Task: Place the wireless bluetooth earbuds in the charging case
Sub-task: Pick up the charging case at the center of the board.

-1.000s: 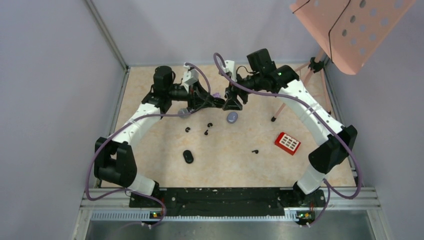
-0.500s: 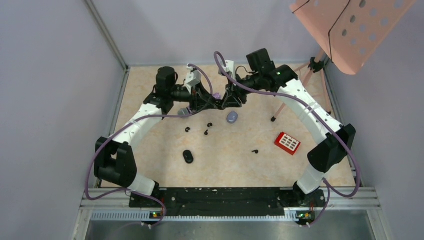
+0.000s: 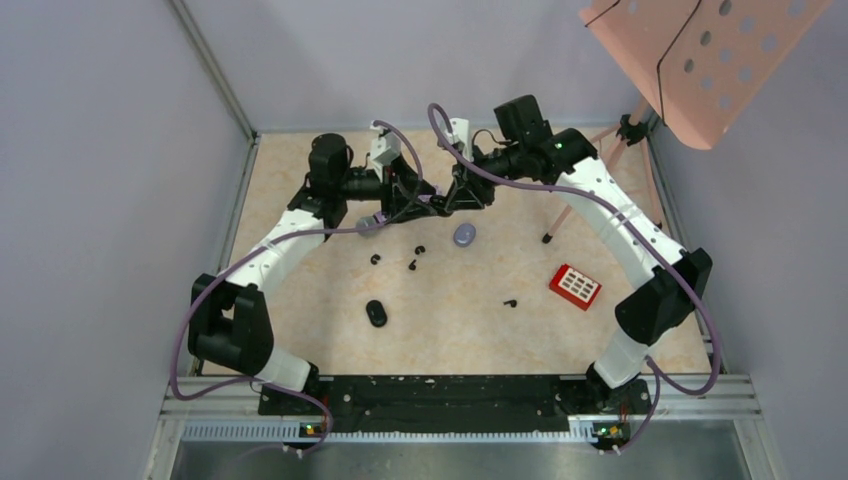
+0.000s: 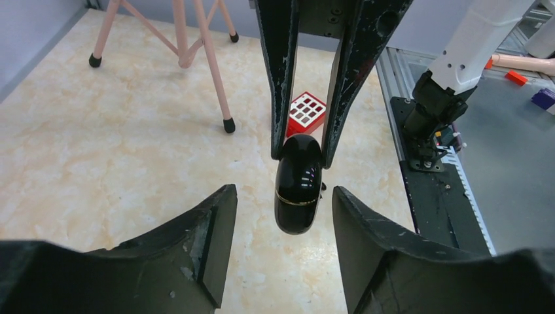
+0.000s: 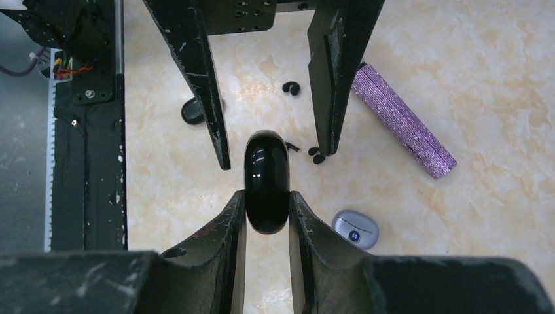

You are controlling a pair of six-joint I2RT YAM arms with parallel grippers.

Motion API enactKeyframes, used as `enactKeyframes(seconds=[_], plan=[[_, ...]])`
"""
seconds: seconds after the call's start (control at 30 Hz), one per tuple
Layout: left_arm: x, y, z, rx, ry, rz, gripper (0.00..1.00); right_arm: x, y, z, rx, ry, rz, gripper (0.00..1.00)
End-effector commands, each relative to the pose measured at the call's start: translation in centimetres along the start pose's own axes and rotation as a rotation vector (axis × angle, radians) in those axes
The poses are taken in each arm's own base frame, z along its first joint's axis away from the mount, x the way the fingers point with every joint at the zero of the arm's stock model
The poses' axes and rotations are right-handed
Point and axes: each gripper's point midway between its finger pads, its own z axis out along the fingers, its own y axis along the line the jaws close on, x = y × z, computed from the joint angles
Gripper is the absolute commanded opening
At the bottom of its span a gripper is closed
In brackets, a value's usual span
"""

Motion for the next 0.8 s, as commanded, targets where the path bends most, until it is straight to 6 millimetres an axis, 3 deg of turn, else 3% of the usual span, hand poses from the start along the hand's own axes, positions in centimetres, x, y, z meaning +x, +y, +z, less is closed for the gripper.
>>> enactKeyframes(seconds=[0.0,0.4,0.77], plan=[[-0.7,-0.6,-0.2,-0.016,-0.022,0.033,0.61,-1.9,-0.2,-0.9,0.031,-0.028,-0.067,0.1],[-0.2,-0.9,0.3,0.036,-0.046,-0.03,0.47,-2.5,-0.7,-0.9,0.046,-0.032,-0.078,0.1],[0.0,-0.6,0.9,0.046,-0.044,-0.033,0.46,-2.5,-1.1,-0.7,0.063,-0.001,-0.115,0.11]])
